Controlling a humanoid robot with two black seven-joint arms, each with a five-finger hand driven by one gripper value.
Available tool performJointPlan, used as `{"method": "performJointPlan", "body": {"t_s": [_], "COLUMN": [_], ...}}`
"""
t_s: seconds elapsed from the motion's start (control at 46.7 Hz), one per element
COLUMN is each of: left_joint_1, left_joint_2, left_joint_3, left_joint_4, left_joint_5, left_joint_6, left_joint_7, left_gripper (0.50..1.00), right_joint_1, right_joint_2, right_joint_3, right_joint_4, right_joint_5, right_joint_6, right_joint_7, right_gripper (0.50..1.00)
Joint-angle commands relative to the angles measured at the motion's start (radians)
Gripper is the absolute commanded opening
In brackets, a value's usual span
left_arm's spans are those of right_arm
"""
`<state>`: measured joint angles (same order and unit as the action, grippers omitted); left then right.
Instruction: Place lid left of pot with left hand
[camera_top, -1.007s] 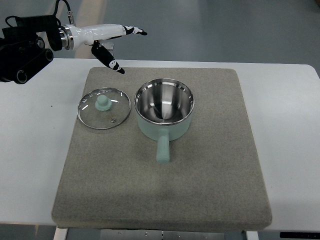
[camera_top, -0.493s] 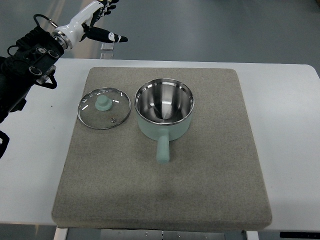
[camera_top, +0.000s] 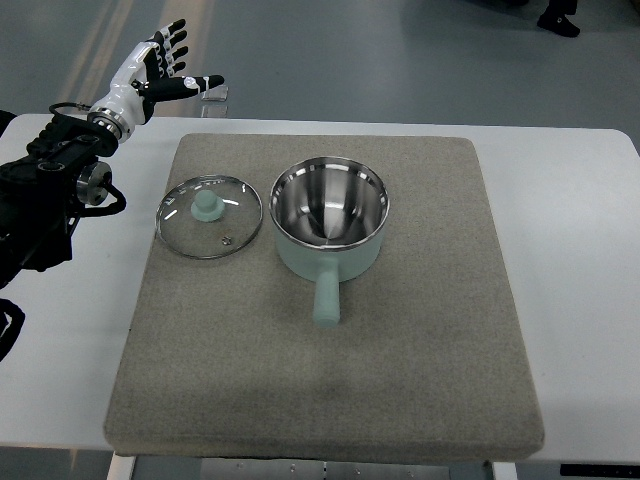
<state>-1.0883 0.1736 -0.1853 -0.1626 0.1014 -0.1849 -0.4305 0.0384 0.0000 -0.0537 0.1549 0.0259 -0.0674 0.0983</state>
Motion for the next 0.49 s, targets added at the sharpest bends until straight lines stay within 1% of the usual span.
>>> {"method": "performJointPlan", "body": {"t_s": [0.0, 0.043, 0.064, 0.129, 0.257, 0.343, 0.471], "left_joint_1": [0.002, 0.002, 0.004, 0.004, 0.004, 0.004, 0.010], "left_joint_2": [-0.014, -0.020, -0.020, -0.020, -0.046, -0.062, -0.062], "left_joint_3": [-0.048, -0.080, -0.092, -0.123, -0.152, -0.166, -0.164], "left_joint_4": [0.011, 0.017, 0.018, 0.014, 0.009, 0.008, 0.009], "left_joint_5": [-0.041, -0.069, -0.081, -0.111, -0.135, -0.134, -0.131], "left_joint_6": [0.002, 0.001, 0.001, -0.013, -0.015, -0.019, -0.059], "left_joint_7": [0.099, 0.125, 0.128, 0.124, 0.118, 0.095, 0.056], "left_gripper": [0.979, 0.977, 0.977, 0.977, 0.977, 0.979, 0.979], "right_joint_1": [0.000, 0.000, 0.000, 0.000, 0.000, 0.000, 0.000], "right_joint_2": [0.000, 0.000, 0.000, 0.000, 0.000, 0.000, 0.000], "right_joint_3": [0.000, 0.000, 0.000, 0.000, 0.000, 0.000, 0.000], "right_joint_4": [0.000, 0.000, 0.000, 0.000, 0.000, 0.000, 0.000], "right_joint_5": [-0.001, 0.000, 0.000, -0.001, 0.000, 0.000, 0.000], "right_joint_6": [0.000, 0.000, 0.000, 0.001, 0.000, 0.000, 0.001], "right_joint_7": [0.000, 0.000, 0.000, 0.000, 0.000, 0.000, 0.000], "right_gripper": [0.921, 0.921, 0.921, 0.921, 0.921, 0.921, 0.921]}}
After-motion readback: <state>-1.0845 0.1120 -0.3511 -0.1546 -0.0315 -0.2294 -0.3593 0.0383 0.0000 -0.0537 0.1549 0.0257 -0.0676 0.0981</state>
